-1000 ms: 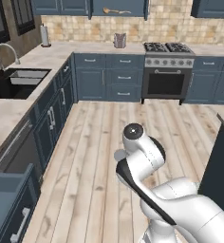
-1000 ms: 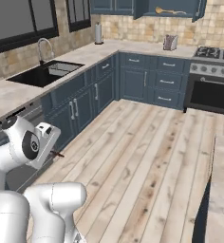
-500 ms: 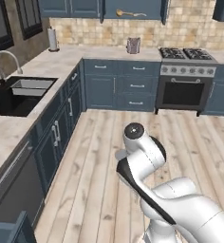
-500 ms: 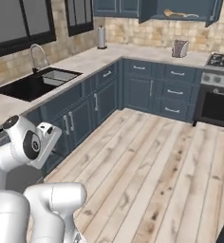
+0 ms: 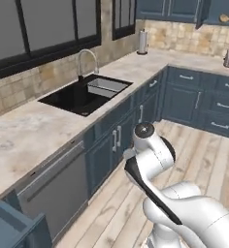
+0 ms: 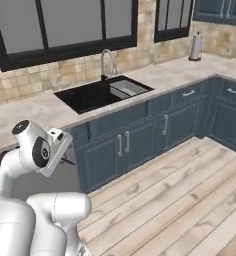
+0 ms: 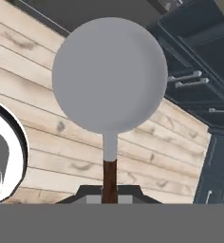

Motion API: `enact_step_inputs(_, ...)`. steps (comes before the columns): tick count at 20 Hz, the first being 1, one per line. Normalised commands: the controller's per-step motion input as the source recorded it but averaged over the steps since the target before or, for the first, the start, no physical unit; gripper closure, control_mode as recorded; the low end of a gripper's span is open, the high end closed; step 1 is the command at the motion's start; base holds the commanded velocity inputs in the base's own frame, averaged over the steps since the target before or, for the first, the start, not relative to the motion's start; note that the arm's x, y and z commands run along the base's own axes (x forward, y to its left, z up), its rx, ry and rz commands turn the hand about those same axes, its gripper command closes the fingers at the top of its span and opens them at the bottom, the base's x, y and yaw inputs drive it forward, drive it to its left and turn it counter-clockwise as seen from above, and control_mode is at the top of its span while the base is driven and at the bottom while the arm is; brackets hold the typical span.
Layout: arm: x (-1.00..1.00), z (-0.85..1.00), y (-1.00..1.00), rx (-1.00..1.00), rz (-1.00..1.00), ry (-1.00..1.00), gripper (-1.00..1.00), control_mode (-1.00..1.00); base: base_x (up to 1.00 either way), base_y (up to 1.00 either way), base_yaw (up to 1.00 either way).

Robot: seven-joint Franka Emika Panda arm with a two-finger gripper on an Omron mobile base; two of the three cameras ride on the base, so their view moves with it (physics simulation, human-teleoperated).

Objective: Organize the utensils by type. Pick up the wooden spoons from the counter and place them in the open cabinet. Then pick up the metallic utensils from the counter and place them in the open drawer.

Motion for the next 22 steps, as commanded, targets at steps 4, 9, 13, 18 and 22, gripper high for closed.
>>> enact_step_inputs(4,0.0,0.0,0.0,0.0,0.0,0.0,1.0,1.0,0.56,-0.01,0.95)
enact_step_inputs(9,0.0,0.0,0.0,0.0,0.0,0.0,1.0,1.0,0.44,-0.02,1.0)
enact_step_inputs(13,0.0,0.0,0.0,0.0,0.0,0.0,1.0,1.0,0.45,-0.01,1.0)
enact_step_inputs(18,0.0,0.0,0.0,0.0,0.0,0.0,1.0,1.0,0.31,-0.03,1.0)
enact_step_inputs(22,0.0,0.0,0.0,0.0,0.0,0.0,1.0,1.0,0.09,-0.12,1.0)
